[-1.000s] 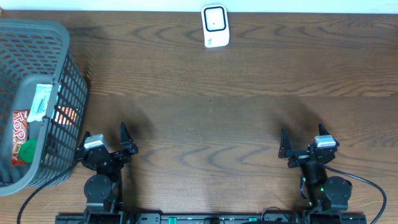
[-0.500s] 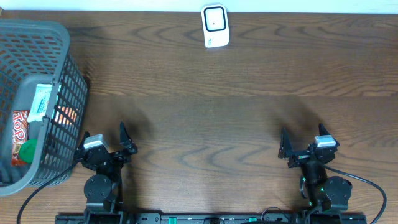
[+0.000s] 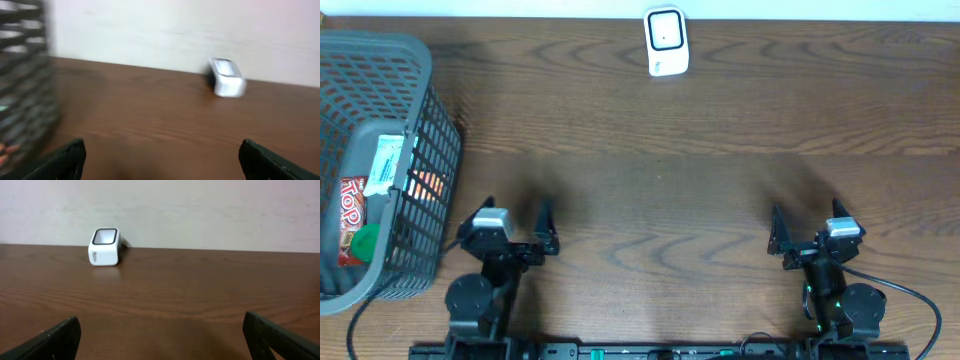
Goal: Scan the item barcode
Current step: 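Reach the left gripper into the basket toward the green-capped bottle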
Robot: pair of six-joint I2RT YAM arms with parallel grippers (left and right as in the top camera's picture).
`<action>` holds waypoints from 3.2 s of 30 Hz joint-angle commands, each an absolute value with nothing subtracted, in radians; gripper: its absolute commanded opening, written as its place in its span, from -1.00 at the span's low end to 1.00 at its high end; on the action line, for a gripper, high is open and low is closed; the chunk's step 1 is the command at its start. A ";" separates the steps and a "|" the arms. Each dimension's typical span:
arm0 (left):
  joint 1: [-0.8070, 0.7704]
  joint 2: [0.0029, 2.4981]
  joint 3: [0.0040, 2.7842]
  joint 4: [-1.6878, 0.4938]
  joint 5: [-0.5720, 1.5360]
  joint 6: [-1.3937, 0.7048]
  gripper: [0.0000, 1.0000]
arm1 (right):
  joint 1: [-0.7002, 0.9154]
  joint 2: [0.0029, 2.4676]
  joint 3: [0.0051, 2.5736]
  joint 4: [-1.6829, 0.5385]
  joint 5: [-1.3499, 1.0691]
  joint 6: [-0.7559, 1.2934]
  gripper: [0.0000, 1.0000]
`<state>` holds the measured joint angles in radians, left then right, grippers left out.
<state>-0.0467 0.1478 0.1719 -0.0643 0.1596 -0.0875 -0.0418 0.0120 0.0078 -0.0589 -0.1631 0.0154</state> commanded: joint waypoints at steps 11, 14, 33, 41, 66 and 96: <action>-0.043 0.733 0.516 -0.125 0.939 -0.133 0.96 | -0.036 0.007 0.006 -0.063 -0.162 0.029 0.99; -0.042 0.804 0.516 0.010 1.006 -0.308 0.96 | -0.036 0.007 0.006 -0.063 -0.162 0.029 0.98; 0.235 1.202 1.303 0.136 1.296 -0.587 0.96 | -0.036 0.007 0.006 -0.063 -0.162 0.029 0.99; 0.514 1.223 1.415 -0.168 0.804 -0.456 0.96 | -0.036 0.007 0.006 -0.063 -0.162 0.029 0.99; 0.612 1.421 1.570 -1.005 -0.255 0.000 0.95 | -0.036 0.007 0.006 -0.063 -0.162 0.029 0.99; 0.852 1.798 1.514 -1.139 0.008 -0.068 0.96 | -0.036 0.007 0.006 -0.063 -0.162 0.029 0.99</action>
